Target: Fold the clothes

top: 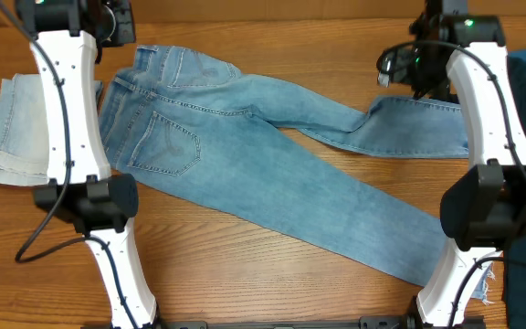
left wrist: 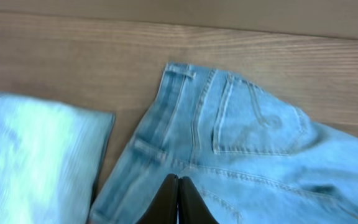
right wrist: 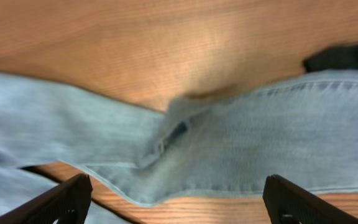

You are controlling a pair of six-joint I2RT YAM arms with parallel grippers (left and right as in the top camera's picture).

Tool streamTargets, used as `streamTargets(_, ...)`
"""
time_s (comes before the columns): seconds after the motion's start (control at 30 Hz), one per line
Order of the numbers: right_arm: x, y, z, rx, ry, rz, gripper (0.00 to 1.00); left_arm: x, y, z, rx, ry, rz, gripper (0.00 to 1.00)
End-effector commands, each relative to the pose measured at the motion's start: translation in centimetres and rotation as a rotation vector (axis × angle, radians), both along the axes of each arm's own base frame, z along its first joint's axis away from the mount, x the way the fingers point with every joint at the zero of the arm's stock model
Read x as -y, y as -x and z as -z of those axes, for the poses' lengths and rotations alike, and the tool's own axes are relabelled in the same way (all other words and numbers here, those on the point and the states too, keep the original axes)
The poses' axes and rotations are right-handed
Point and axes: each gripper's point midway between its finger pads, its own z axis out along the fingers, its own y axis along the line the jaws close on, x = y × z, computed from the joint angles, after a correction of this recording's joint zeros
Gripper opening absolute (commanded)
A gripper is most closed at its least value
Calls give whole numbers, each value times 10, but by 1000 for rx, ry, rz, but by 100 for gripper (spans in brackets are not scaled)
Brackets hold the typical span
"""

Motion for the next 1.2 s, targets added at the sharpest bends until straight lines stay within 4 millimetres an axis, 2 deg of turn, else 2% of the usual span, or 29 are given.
streamTargets(0.0,1,0,-64,119,-17,50,93,0,30,-5,-69,48,-84,4)
streamTargets(0.1,6,13,-83,132,-26,89,93,-3,55,13,-199,31,-105,4)
streamTargets(0.23,14,32,-100,126,-41,150,94,5,59,19,-229,63,-74,4)
streamTargets(0.27,16,39,-102,116,-42,163,95,8,66,24,-260,75,-70,4)
streamTargets(0.33,22,51,-105,92,-41,190,97,7,83,34,-331,70,-83,4)
streamTargets(0.43,30,64,-107,61,-39,214,98,-4,125,60,-472,25,-182,4)
streamTargets(0.5,30,68,-105,46,-38,215,98,-3,134,77,-493,28,-185,4)
streamTargets(0.6,30,71,-104,29,-41,215,98,-5,138,117,-478,21,-189,4)
streamTargets(0.67,29,75,-102,12,-41,215,98,-12,144,152,-492,7,-209,4)
streamTargets(0.8,29,80,-101,-7,-39,214,98,-32,151,199,-482,31,-312,4)
streamTargets(0.87,29,80,-101,-7,-39,215,98,-46,145,209,-431,38,-350,4)
streamTargets(1.03,29,77,-100,3,-38,211,98,-79,129,211,-340,-59,-360,4)
streamTargets(1.17,30,73,-102,20,-38,211,98,-81,121,219,-304,-100,-280,4)
